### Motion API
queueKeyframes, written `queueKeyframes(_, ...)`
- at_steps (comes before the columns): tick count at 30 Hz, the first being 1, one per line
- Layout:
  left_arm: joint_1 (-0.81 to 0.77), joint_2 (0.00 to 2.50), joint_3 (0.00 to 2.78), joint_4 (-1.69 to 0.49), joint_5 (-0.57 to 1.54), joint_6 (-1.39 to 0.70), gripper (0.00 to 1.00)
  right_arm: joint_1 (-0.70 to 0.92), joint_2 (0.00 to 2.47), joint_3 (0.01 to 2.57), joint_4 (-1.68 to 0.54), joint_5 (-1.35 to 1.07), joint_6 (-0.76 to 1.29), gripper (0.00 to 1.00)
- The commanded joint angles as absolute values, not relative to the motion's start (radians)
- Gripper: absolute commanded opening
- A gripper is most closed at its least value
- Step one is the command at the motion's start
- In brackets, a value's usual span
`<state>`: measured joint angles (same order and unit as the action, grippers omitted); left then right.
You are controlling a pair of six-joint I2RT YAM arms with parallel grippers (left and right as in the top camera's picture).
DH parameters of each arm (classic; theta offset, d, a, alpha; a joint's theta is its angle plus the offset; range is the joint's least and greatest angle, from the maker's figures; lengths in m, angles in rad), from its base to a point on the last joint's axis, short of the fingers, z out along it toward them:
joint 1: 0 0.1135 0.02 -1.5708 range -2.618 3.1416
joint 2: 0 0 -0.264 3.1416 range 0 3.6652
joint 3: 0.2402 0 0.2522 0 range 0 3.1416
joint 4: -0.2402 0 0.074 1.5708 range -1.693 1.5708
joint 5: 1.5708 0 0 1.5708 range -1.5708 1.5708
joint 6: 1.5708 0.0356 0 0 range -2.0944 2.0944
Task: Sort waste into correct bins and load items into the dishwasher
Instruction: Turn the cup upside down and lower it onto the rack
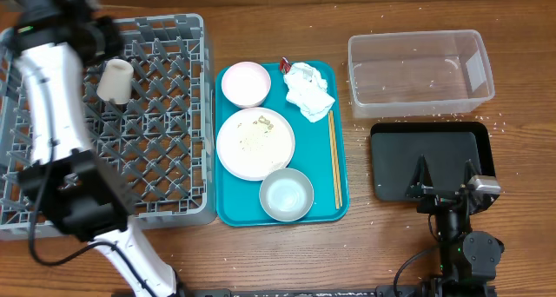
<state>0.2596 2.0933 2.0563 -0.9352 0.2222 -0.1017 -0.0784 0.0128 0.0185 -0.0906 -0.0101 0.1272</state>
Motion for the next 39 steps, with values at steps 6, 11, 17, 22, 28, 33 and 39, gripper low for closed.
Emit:
queueKeyframes(6,0.177,2.168,2.07,-0.911,-0.314,-0.093,0.04,-0.082,0.003,0.008,-0.084,-0.001,0.126,1.0)
queueKeyframes(11,0.185,2.188,2.067,-0.934,-0.313,-0.093,0.04,-0.082,0.003,0.008,-0.084,-0.001,0.126,1.0)
queueKeyframes(17,0.185,2.188,2.056,-0.91,-0.249,-0.085,0.04,-0.082,0.003,0.008,-0.084,-0.001,0.126,1.0)
queueKeyframes(22,0.185,2.189,2.032,-0.881,-0.206,-0.085,0.04,-0.082,0.003,0.008,-0.084,-0.001,0.126,1.0)
queueKeyframes(28,0.198,2.205,2.015,-0.887,-0.237,-0.086,0.04,-0.082,0.003,0.008,-0.084,-0.001,0.126,1.0)
queueKeyframes(33,0.214,2.216,2.004,-0.886,-0.236,-0.086,0.04,-0.082,0.003,0.008,-0.084,-0.001,0.126,1.0)
queueKeyframes(39,0.218,2.22,2.003,-0.891,-0.235,-0.086,0.04,-0.082,0.003,0.008,-0.084,-0.001,0.126,1.0)
